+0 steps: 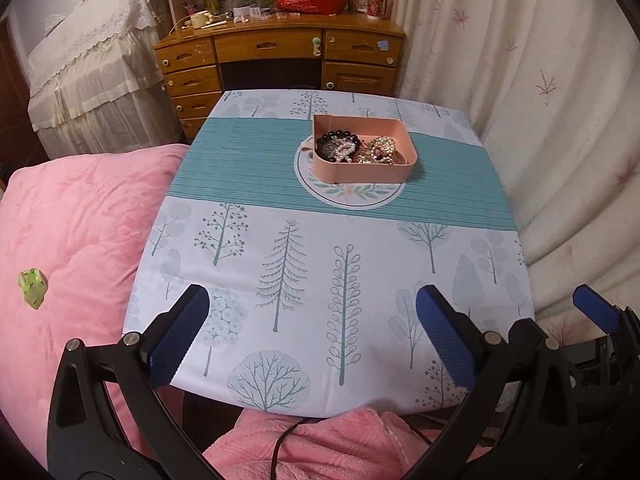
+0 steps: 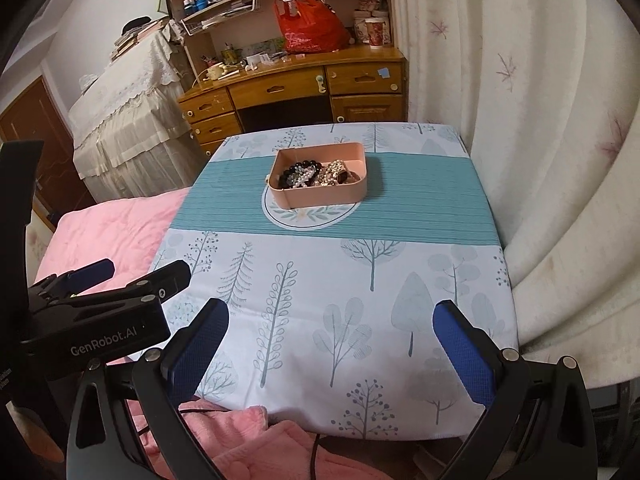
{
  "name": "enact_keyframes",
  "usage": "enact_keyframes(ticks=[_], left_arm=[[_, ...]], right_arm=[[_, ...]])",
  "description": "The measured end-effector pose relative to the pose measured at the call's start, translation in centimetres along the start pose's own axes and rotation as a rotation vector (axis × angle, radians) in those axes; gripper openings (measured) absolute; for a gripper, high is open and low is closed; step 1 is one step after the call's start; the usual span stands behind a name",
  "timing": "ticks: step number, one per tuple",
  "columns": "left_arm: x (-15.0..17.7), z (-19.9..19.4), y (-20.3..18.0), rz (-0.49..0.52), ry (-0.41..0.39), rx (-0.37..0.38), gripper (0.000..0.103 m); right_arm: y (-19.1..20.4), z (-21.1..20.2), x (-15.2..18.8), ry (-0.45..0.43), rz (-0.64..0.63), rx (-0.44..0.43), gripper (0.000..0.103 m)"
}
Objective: Organize jewelry
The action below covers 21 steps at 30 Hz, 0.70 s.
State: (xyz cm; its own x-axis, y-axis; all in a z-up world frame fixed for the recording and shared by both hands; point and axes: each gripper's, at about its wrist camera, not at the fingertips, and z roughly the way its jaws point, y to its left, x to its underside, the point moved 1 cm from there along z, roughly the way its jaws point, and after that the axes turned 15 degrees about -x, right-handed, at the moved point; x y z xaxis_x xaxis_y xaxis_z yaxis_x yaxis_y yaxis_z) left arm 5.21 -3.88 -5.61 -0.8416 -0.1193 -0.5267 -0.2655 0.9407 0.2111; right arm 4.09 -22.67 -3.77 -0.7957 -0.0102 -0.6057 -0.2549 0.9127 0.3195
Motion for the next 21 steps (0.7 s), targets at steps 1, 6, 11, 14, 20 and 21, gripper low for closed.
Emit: enact_keyframes(ticks=[1,6,11,14,20,21], left_arm=[[0.0,-0.1,-0.1,0.004,-0.004,0.003,0.103],[0.0,-0.7,-0.4,0.025,-0.016,0.014,0.103],[0.1,-1.0,-0.3,0.03,-0.018,0.016,0.103],[0.4,-1.1,0.0,0.024,-0.01,0.017,0.103],[0.8,-1.4,0.2,0.03,-0.011,0.01,0.103],[0.8,-1.5,0.2,0.032,-0.013,0.007,0.103]], right_arm=[[0.0,-0.2,0.1,-0.003,0.002,0.004,0.103],[-0.4,-0.6,0.6,-0.012,0.023,0.014,0.103],[-0.6,-0.7,0.9,-0.008,0.043,0.014,0.103],[-0.5,-0.7,0.9,-0.007,0.042,0.015,0.103],[-0.6,-0.6,1.2,-0.002,0.056,0.007,0.103],[-0.6,-0.5,1.2,-0.001,0.058,0.008,0.103]])
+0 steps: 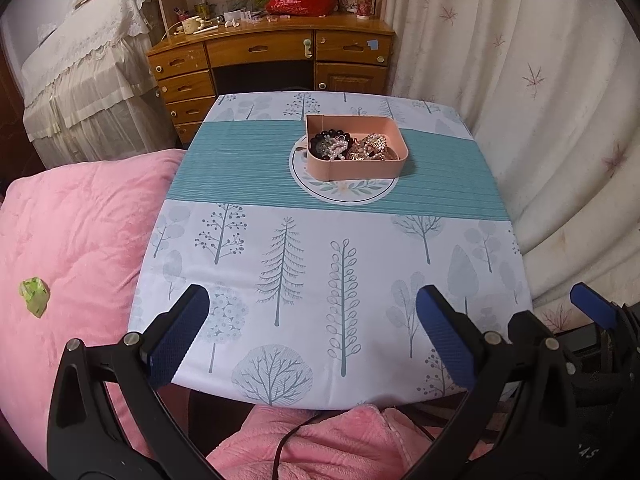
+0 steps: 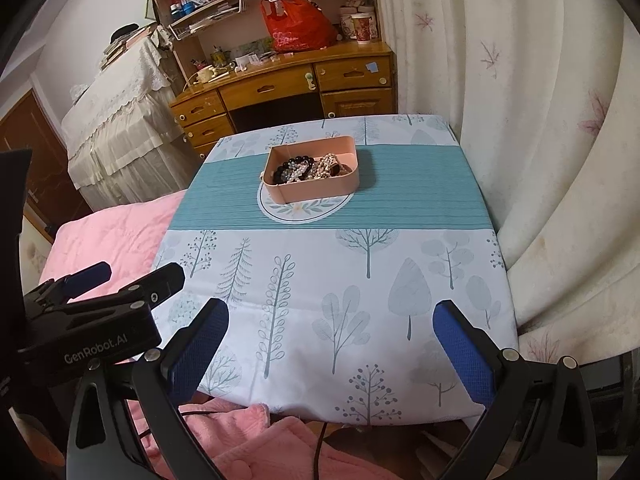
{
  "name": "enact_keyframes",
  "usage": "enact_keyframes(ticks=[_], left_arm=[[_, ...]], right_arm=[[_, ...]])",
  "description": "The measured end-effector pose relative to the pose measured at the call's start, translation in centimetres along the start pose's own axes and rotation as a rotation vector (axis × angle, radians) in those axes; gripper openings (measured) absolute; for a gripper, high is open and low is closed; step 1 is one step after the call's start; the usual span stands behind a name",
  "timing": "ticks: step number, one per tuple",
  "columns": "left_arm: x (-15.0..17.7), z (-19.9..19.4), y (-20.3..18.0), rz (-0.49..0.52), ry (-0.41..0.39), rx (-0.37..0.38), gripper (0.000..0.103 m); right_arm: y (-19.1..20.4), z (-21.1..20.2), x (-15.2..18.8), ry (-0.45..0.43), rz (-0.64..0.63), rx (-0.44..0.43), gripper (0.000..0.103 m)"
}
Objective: Organize jewelry
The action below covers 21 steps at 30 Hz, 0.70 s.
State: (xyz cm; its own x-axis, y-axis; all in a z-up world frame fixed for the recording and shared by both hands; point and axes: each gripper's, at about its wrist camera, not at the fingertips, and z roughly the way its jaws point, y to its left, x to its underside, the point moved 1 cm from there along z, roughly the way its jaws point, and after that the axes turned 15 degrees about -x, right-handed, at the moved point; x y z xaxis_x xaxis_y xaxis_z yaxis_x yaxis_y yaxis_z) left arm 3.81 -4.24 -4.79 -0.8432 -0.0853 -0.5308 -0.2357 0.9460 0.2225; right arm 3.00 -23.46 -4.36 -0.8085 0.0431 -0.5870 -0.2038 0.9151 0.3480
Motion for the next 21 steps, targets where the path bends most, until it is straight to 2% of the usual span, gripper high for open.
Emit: enact_keyframes(ticks=[21], left_arm=[[0.87,-0.79,0.72,0.009,-0.026,-0.036,0.103]], right_arm=[[-0.28,0.36,0.58,0.01,0.003,0.009,0.103]])
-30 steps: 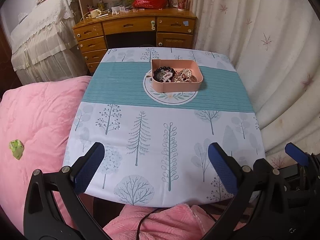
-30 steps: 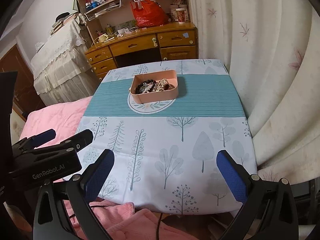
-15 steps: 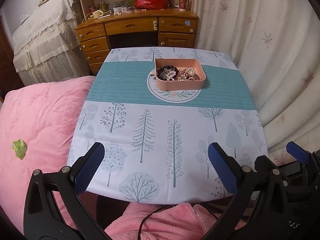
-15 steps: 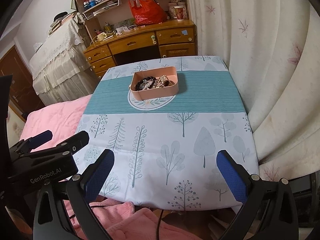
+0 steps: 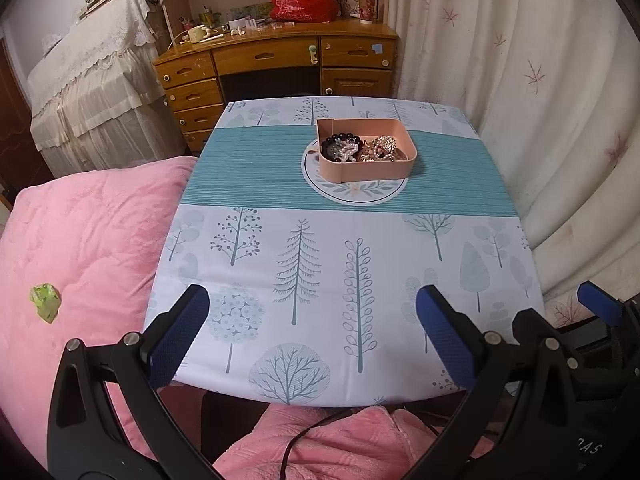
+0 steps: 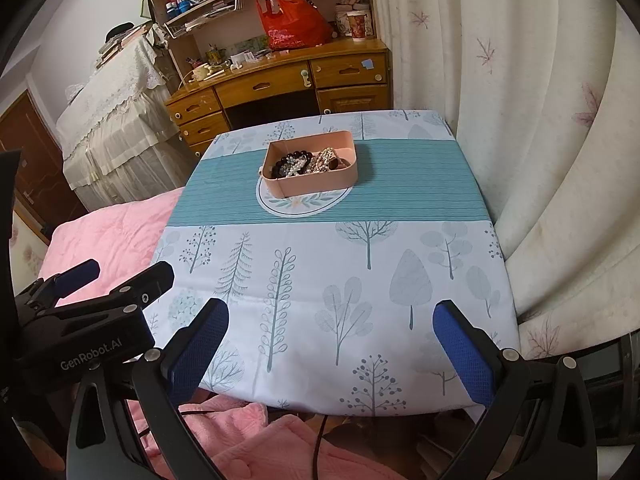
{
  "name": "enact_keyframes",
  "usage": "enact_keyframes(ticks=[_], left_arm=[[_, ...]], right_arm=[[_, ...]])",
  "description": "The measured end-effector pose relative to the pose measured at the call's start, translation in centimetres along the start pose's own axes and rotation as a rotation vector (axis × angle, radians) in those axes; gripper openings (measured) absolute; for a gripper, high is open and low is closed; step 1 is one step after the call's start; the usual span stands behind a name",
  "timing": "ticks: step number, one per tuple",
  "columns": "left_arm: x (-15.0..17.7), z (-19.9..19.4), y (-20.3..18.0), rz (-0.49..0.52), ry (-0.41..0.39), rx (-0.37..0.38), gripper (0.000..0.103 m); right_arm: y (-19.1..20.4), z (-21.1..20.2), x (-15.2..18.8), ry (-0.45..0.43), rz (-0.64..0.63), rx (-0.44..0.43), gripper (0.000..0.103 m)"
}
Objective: Organize jewelry
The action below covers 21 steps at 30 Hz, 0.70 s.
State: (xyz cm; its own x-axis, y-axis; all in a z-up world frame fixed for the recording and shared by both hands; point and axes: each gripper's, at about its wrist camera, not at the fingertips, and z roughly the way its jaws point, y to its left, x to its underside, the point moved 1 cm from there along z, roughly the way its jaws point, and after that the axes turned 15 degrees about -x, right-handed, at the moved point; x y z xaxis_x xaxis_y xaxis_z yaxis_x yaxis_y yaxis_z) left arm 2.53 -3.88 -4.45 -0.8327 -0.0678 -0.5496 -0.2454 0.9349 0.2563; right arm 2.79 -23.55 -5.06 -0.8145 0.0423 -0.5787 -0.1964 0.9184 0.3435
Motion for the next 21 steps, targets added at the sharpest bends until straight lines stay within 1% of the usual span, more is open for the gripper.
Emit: enact_keyframes(ticks=[18,21], left_arm=[[0.19,-0.1,0.65,0.003,-0.011,-0.013,0.103],[-0.28,-0.52,0.77,0.001,-0.023,-0.012,0.103]], right_arm=[[0.47,0.35,0.66,0.008,0.001,0.007,0.103],[0.52,0.38,0.66,0.008,0.004,0.01,0.103]])
